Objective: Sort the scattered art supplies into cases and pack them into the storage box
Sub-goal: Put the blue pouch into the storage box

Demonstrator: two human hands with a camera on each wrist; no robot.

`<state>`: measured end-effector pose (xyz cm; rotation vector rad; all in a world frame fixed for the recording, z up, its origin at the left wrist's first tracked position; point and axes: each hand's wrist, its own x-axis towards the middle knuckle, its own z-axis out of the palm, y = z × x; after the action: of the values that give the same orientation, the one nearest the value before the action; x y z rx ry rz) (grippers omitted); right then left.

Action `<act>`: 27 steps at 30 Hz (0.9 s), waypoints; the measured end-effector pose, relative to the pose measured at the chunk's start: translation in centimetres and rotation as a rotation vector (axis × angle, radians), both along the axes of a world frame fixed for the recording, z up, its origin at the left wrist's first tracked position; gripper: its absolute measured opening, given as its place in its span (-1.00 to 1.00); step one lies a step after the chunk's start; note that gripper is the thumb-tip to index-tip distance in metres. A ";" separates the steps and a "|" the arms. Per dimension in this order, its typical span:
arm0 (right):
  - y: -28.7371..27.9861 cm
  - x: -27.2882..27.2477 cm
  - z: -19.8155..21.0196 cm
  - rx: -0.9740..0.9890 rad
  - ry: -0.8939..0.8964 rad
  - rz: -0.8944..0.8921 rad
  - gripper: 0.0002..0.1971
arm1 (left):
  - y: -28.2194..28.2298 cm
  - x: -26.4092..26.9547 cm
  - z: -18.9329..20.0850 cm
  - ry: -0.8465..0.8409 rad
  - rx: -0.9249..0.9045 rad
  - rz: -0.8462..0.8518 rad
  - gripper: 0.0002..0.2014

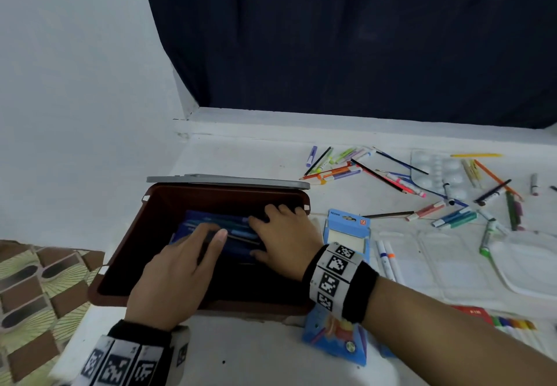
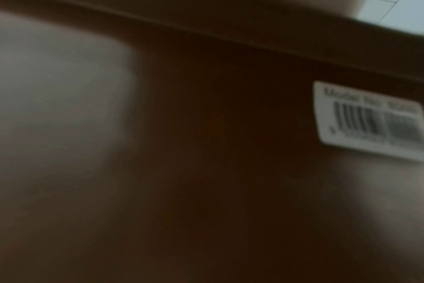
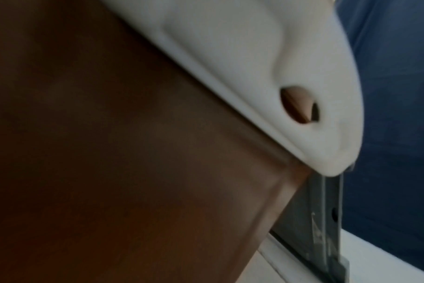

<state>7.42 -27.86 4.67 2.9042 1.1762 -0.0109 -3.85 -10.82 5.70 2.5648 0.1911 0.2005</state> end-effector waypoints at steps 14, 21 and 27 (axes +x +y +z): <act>-7.5 -3.2 1.8 0.827 0.149 -0.021 -0.82 | -1.4 -0.3 0.3 -0.051 -0.097 -0.024 -0.80; -17.0 -4.0 1.4 0.936 0.169 -0.048 -0.84 | -9.2 -0.2 0.2 -0.310 -0.156 0.009 -0.86; -26.6 -3.9 0.0 0.962 0.182 -0.128 -0.87 | -18.0 -0.7 0.5 -0.486 -0.196 0.068 -0.74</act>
<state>3.50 -54.42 4.70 3.8683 1.2677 0.4099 -4.59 -28.78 6.22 2.2396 0.1064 0.7779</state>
